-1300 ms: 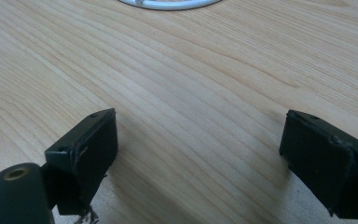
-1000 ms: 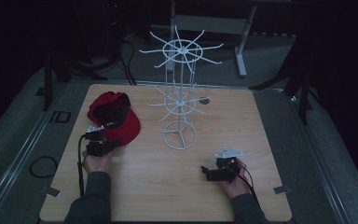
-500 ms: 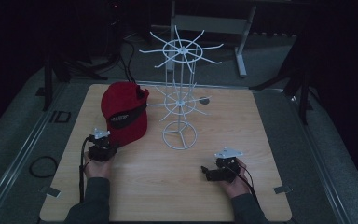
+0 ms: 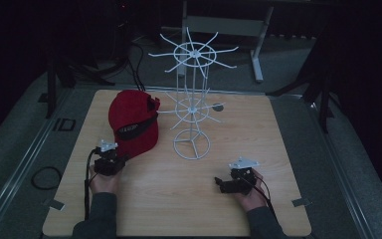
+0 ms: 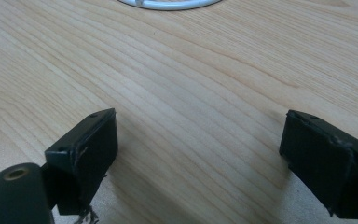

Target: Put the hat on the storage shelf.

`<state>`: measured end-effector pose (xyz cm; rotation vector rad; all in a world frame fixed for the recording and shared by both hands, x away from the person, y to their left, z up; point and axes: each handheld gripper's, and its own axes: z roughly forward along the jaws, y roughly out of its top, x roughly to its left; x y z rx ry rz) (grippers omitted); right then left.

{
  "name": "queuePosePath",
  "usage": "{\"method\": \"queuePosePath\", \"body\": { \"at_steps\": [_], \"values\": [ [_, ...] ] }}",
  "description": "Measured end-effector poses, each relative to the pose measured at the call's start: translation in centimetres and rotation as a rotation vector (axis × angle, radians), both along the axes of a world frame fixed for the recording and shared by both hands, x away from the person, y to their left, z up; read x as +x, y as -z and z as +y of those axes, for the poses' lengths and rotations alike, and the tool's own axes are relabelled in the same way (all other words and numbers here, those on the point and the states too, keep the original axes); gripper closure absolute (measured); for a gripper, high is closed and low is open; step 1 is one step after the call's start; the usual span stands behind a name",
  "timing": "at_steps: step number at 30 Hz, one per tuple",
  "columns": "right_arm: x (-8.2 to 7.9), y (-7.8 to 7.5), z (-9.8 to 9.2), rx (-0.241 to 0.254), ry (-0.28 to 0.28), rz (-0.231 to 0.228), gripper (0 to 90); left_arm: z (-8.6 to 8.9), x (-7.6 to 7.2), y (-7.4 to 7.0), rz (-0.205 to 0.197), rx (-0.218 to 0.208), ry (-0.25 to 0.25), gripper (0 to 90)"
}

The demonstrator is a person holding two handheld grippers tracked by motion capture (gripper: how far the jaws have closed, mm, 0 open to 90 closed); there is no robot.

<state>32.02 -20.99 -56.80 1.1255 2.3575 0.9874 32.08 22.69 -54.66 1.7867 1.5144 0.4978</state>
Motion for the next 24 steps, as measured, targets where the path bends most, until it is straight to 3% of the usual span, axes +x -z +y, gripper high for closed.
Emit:
{"method": "queuePosePath", "body": {
  "at_steps": [4, 8, 13, 24],
  "values": [
    [0.0, 0.0, 0.0, 0.0, 0.0, 0.0, 11.2, 0.3, 0.0, 0.2, -0.004, -0.053, -0.017, 85.9],
    [0.0, 0.0, 0.0, 0.0, 0.0, 0.0, 11.2, 0.4, -0.3, -0.1, -0.028, -0.042, -0.048, 86.0],
    [0.0, 0.0, 0.0, 0.0, 0.0, 0.0, 11.2, 0.9, -0.6, -0.4, -0.056, -0.072, -0.064, 86.0],
    [0.0, 0.0, 0.0, 0.0, 0.0, 0.0, 11.2, 1.6, -0.9, -1.6, -0.096, -0.09, -0.083, 86.0]
  ]
}}
